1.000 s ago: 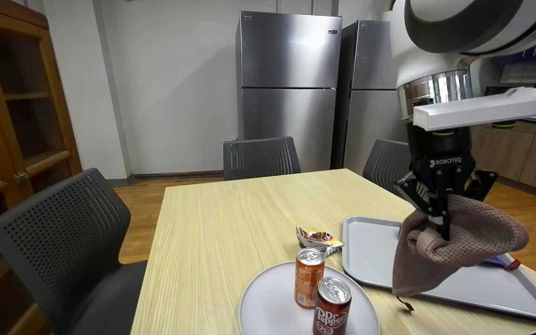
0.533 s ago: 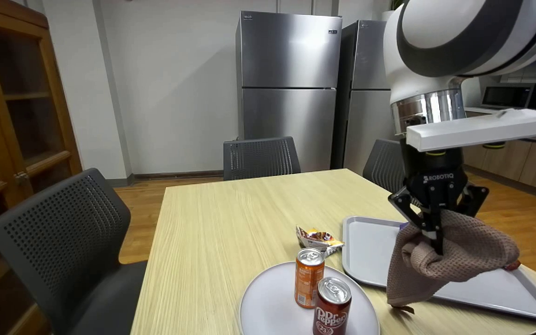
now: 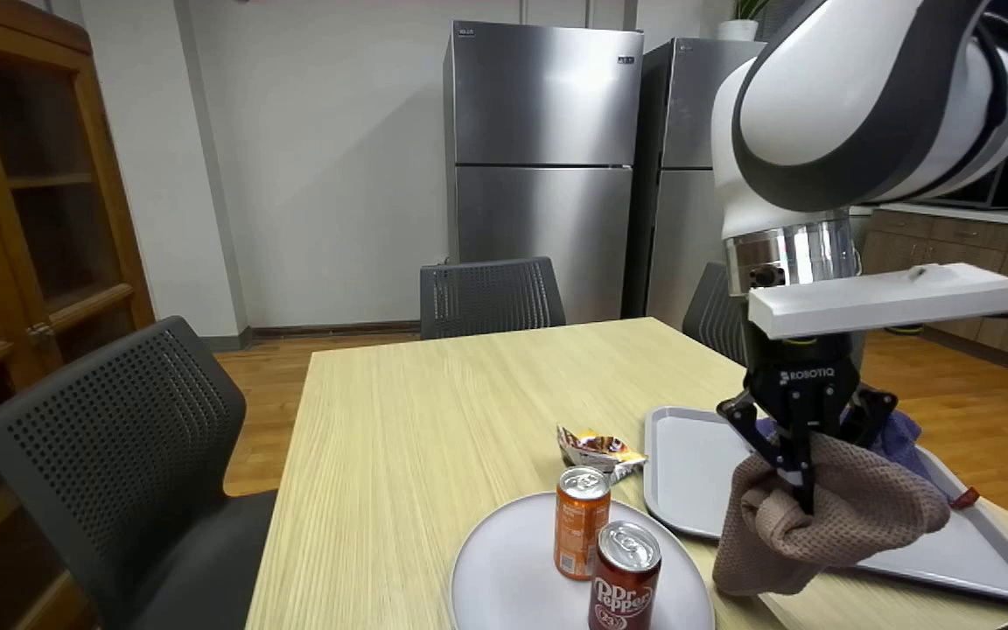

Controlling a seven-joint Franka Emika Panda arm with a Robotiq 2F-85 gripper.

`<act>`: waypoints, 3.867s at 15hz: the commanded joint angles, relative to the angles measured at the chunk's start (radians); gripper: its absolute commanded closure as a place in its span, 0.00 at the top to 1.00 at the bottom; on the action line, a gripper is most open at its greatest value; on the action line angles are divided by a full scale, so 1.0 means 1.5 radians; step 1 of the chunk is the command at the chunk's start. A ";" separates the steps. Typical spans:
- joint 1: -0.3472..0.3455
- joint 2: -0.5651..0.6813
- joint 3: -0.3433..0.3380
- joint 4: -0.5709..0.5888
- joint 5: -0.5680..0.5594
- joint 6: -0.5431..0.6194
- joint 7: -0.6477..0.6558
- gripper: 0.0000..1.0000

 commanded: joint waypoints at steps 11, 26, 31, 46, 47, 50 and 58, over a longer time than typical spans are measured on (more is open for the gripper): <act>0.007 0.118 -0.034 0.039 -0.069 0.105 0.074 0.02; 0.085 0.242 -0.112 0.077 -0.089 0.251 0.170 0.02; 0.128 0.273 -0.145 0.077 -0.100 0.278 0.195 0.02; 0.216 0.358 -0.225 0.124 -0.082 0.321 0.259 0.02; 0.219 0.361 -0.227 0.126 -0.083 0.321 0.262 0.02; 0.226 0.364 -0.235 0.130 -0.084 0.316 0.271 0.36; 0.214 0.340 -0.231 0.137 -0.077 0.303 0.266 0.93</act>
